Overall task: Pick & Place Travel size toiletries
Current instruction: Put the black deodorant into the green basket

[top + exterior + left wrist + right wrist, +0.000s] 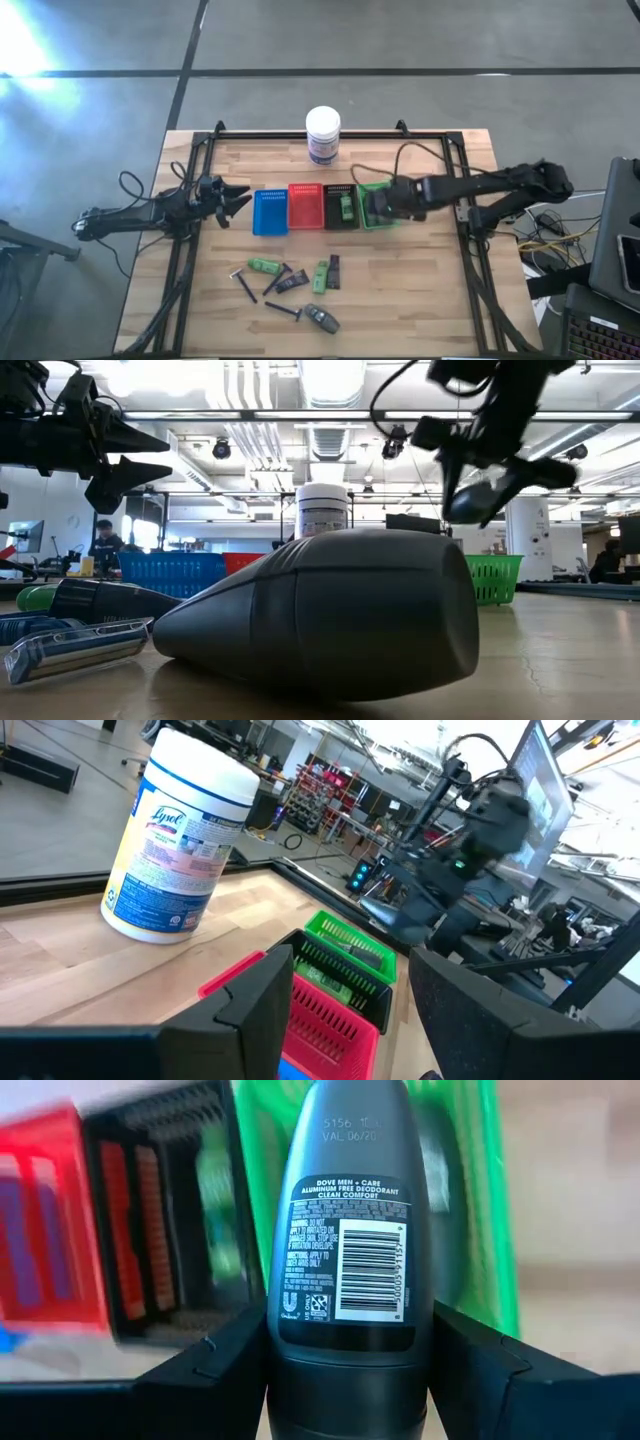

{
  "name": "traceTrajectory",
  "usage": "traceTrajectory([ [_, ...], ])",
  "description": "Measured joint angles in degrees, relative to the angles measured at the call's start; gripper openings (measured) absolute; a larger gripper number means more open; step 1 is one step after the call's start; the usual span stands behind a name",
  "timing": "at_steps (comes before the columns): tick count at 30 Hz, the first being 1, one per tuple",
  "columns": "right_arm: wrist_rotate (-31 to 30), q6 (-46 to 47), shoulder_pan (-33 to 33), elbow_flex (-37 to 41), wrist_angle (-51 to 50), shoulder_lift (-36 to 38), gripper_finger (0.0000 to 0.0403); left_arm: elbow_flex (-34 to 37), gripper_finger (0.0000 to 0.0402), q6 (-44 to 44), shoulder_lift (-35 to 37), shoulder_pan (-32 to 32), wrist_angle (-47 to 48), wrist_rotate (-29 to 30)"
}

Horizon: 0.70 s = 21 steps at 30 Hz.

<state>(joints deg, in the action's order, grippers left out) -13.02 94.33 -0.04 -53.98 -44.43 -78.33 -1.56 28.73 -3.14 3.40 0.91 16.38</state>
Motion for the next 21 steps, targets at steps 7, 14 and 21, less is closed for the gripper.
traceTrajectory([
  [7, -0.5, -6.7, -4.0, -2.0, 2.0, -5.5, 0.0213, 0.0, 0.0207, 0.0, 0.0, 0.0, 0.0, 0.0],
  [14, -0.7, -7.9, -4.0, -5.4, 1.8, -12.7, 0.0219, 0.0, 0.0207, 0.0, 0.0, 0.0, 0.0, 0.0],
  [21, -1.6, -10.9, -4.0, -9.8, -0.1, -18.9, 0.0273, 0.0, 0.0207, 0.0, 0.0, 0.0, 0.0, 0.0],
])
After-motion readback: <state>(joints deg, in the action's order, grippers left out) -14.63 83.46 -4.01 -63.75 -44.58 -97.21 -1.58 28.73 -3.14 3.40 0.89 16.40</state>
